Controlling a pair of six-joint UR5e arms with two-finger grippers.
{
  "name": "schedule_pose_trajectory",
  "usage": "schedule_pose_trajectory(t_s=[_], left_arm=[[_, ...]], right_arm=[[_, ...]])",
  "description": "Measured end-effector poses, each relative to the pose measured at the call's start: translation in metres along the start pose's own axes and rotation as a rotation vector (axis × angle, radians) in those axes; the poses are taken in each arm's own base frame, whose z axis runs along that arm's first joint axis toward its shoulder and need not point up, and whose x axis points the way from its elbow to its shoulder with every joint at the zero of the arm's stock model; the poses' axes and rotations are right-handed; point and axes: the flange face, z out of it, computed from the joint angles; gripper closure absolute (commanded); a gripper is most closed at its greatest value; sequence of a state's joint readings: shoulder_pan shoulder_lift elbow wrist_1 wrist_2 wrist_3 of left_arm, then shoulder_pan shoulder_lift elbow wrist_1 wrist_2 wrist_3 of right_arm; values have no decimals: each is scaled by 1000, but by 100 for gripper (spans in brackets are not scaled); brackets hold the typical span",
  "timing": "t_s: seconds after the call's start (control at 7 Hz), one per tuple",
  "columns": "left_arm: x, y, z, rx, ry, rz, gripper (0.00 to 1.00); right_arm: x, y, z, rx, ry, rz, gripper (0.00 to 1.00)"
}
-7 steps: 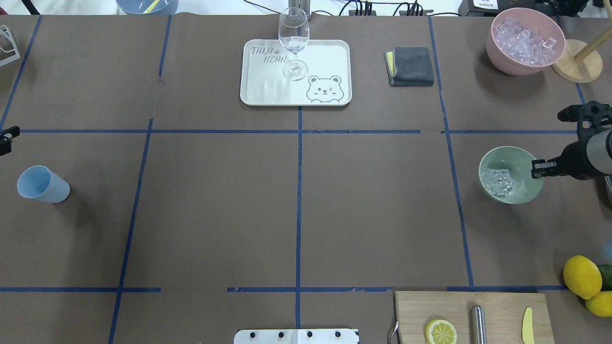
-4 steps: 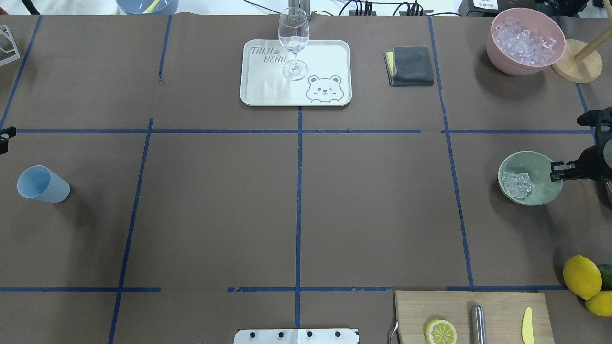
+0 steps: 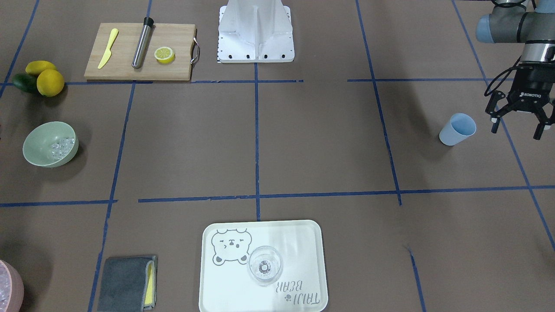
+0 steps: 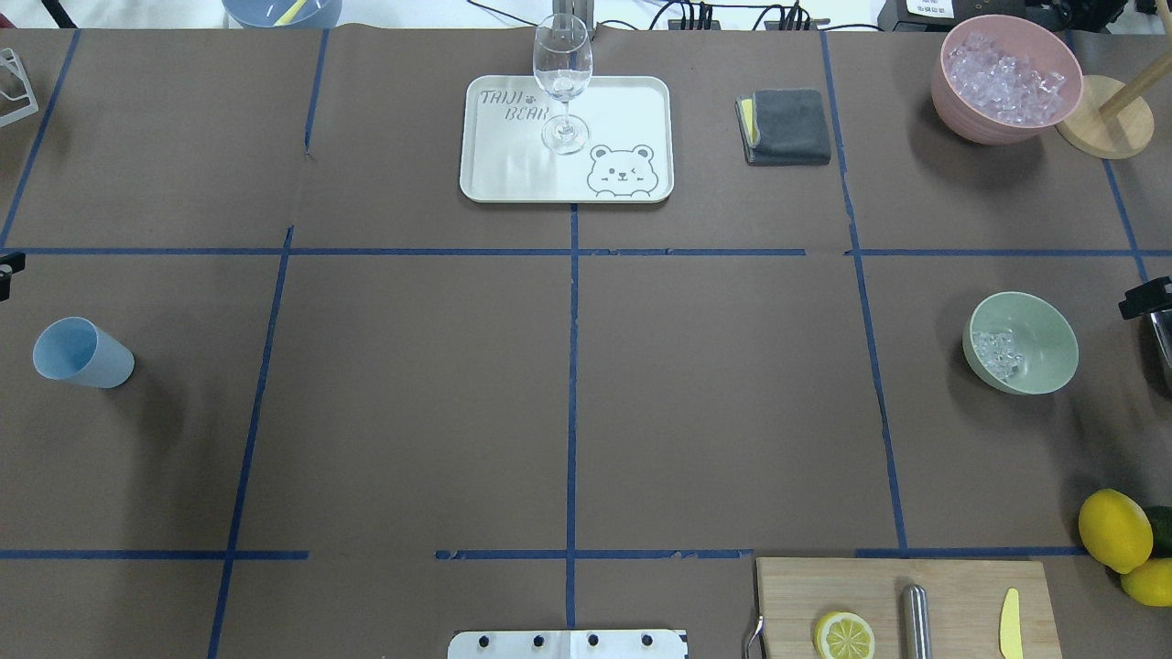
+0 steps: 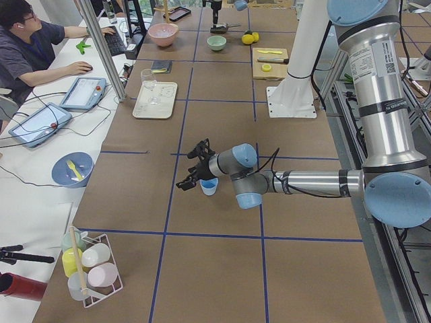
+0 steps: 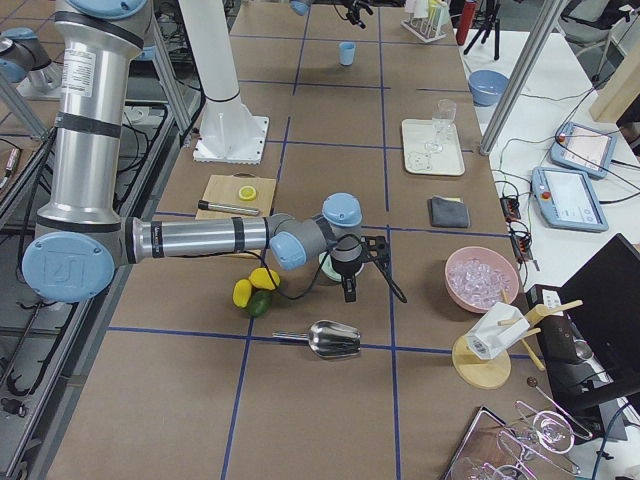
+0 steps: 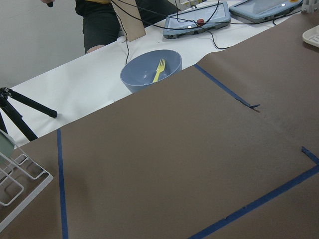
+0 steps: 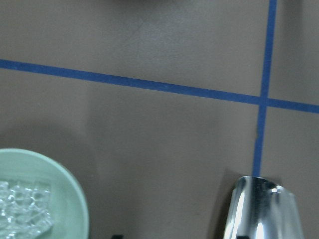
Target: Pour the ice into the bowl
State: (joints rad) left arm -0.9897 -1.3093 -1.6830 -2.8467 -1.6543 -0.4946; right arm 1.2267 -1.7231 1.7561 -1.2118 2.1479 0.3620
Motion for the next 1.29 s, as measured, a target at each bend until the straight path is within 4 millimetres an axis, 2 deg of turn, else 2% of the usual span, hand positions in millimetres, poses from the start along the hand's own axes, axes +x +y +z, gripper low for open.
schedule_pose_trajectory(t_s=[0.14,0.29,0.43,0.57,0.86,1.14,1.29], left_arm=[[-19,-7,-2,-80,28,-1,0],[-44,-23,-3,-161,46,20,0],[-71,-46,0,-251,48,39,0],[-95,-59,2,-351,39,43,0],[-127,-57,-2,-546,84,-59,0],[-144,-38,-13,-637,148,-184,0],[-151,-30,-18,-658,148,-224,0]], right_arm=[[27,-2,-14,-9,21,-51,0],[52,0,-27,-15,32,-88,0],[72,3,-38,-26,28,-112,0],[85,10,-46,-38,-13,-110,0],[96,21,-48,-51,-88,-79,0],[111,22,-31,-83,-106,-20,0],[112,19,-29,-88,-145,21,0]])
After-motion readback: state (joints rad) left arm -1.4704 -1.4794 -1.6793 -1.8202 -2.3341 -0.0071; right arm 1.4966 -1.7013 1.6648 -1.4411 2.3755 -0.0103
